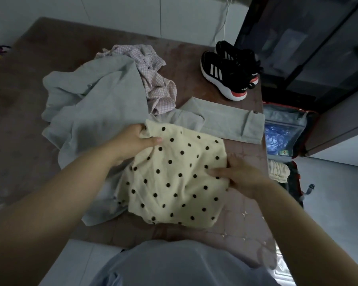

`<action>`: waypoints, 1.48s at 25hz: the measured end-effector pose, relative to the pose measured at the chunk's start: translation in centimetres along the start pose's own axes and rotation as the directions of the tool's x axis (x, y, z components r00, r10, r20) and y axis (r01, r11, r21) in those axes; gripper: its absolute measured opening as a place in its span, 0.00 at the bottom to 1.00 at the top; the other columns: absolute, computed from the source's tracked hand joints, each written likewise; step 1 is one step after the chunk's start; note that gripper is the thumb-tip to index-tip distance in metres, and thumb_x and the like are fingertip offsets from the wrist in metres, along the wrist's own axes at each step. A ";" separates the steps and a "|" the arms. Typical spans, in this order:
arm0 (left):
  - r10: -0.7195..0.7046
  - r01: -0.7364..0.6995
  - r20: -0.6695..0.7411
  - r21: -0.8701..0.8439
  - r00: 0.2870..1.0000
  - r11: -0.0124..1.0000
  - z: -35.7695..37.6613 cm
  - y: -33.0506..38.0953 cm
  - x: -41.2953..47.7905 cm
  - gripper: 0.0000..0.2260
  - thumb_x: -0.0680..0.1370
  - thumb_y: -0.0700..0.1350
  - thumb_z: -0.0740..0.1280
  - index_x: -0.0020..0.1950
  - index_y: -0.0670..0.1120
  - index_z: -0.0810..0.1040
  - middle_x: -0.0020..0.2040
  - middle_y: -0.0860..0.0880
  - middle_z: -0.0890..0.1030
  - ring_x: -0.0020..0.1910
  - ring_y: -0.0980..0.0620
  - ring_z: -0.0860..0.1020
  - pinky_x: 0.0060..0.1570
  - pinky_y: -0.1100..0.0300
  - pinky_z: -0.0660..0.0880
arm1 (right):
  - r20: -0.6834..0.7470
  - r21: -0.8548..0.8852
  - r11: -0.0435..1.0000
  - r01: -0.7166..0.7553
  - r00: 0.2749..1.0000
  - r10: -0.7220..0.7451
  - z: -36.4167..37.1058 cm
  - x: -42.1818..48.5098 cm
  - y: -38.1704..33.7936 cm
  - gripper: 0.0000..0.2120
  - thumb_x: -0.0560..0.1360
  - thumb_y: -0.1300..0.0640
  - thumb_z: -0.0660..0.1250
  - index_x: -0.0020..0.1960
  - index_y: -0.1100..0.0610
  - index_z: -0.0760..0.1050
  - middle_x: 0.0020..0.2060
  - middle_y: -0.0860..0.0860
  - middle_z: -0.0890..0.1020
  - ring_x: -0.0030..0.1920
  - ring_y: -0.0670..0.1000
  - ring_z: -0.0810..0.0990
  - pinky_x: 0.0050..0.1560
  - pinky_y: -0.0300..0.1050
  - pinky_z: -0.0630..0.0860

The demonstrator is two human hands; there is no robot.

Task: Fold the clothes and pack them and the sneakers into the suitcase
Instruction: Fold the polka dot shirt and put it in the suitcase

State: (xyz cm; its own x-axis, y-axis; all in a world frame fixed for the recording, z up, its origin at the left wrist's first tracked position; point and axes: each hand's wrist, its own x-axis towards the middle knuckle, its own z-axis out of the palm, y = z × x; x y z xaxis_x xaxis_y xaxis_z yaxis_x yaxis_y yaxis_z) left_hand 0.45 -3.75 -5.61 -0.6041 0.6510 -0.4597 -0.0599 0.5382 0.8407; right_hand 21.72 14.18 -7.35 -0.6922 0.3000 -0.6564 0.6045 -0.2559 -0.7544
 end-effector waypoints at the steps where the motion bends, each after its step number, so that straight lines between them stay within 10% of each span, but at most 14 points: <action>1: -0.028 0.034 0.087 -0.065 0.996 0.997 1.3 0.3 0.3 0.06 0.74 0.43 0.69 0.51 0.49 0.77 0.49 0.53 0.82 0.50 0.56 0.80 0.52 0.61 0.75 | -0.002 0.109 0.994 -0.009 1.000 0.010 -1.7 -1.2 0.1 0.19 0.65 0.62 0.73 0.55 0.57 0.77 0.49 0.53 0.84 0.48 0.53 0.84 0.43 0.46 0.82; 6: -0.142 0.138 0.090 0.053 0.986 0.989 8.5 -0.6 4.2 0.17 0.77 0.47 0.67 0.63 0.44 0.73 0.58 0.48 0.79 0.57 0.47 0.77 0.60 0.50 0.73 | -0.308 -0.001 0.997 -0.076 0.949 0.072 -6.8 -1.6 3.1 0.08 0.74 0.64 0.67 0.52 0.58 0.76 0.46 0.56 0.83 0.46 0.56 0.82 0.44 0.47 0.80; 13: -0.167 0.164 0.003 0.161 0.986 0.973 11.2 -1.3 5.5 0.18 0.71 0.45 0.74 0.59 0.46 0.76 0.53 0.51 0.79 0.51 0.51 0.77 0.46 0.60 0.72 | -0.407 0.132 0.988 -0.079 0.904 0.127 -8.8 3.3 5.3 0.11 0.71 0.60 0.71 0.53 0.61 0.78 0.48 0.59 0.83 0.48 0.58 0.81 0.56 0.57 0.78; 22: 0.014 -0.007 -0.079 0.083 0.997 0.997 8.8 -1.9 3.9 0.25 0.67 0.41 0.76 0.62 0.44 0.74 0.55 0.50 0.80 0.53 0.54 0.79 0.55 0.56 0.75 | -0.334 -0.138 0.985 0.107 0.931 -0.148 -10.6 3.3 1.7 0.08 0.71 0.64 0.70 0.43 0.51 0.77 0.41 0.50 0.82 0.42 0.50 0.82 0.47 0.46 0.81; 29: 0.121 -0.129 0.064 0.128 0.991 0.983 6.7 -2.1 -0.9 0.28 0.66 0.35 0.76 0.45 0.71 0.76 0.44 0.67 0.80 0.45 0.71 0.76 0.46 0.75 0.72 | -0.137 -0.249 0.920 0.302 0.930 -0.342 -9.2 -3.4 4.2 0.10 0.72 0.69 0.68 0.50 0.58 0.73 0.42 0.49 0.79 0.39 0.39 0.78 0.40 0.33 0.76; 33: -0.003 -0.005 0.049 0.171 0.999 0.985 9.5 -4.0 -0.7 0.38 0.62 0.46 0.80 0.68 0.52 0.66 0.55 0.60 0.75 0.58 0.58 0.74 0.54 0.66 0.69 | -0.231 -0.196 0.952 0.237 0.932 -0.279 -7.7 -1.9 5.3 0.10 0.73 0.64 0.69 0.48 0.50 0.76 0.43 0.47 0.81 0.41 0.42 0.80 0.43 0.38 0.77; 37: -0.002 0.009 -0.038 0.202 0.999 0.979 11.1 -2.4 1.3 0.22 0.68 0.41 0.76 0.58 0.46 0.73 0.47 0.56 0.77 0.51 0.55 0.76 0.41 0.68 0.69 | -0.393 -0.098 0.985 0.141 0.904 -0.169 -8.6 0.0 3.0 0.09 0.74 0.57 0.69 0.53 0.58 0.78 0.42 0.52 0.84 0.41 0.49 0.83 0.43 0.43 0.81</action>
State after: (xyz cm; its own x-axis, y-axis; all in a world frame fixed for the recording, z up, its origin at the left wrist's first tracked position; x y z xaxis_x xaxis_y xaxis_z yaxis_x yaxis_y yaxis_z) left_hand 8.62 1.73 -11.42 -0.6341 0.6291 -0.4497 0.0962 0.6412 0.7613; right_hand 26.88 21.28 -9.57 -0.5729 0.6755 -0.4642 0.5364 -0.1192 -0.8355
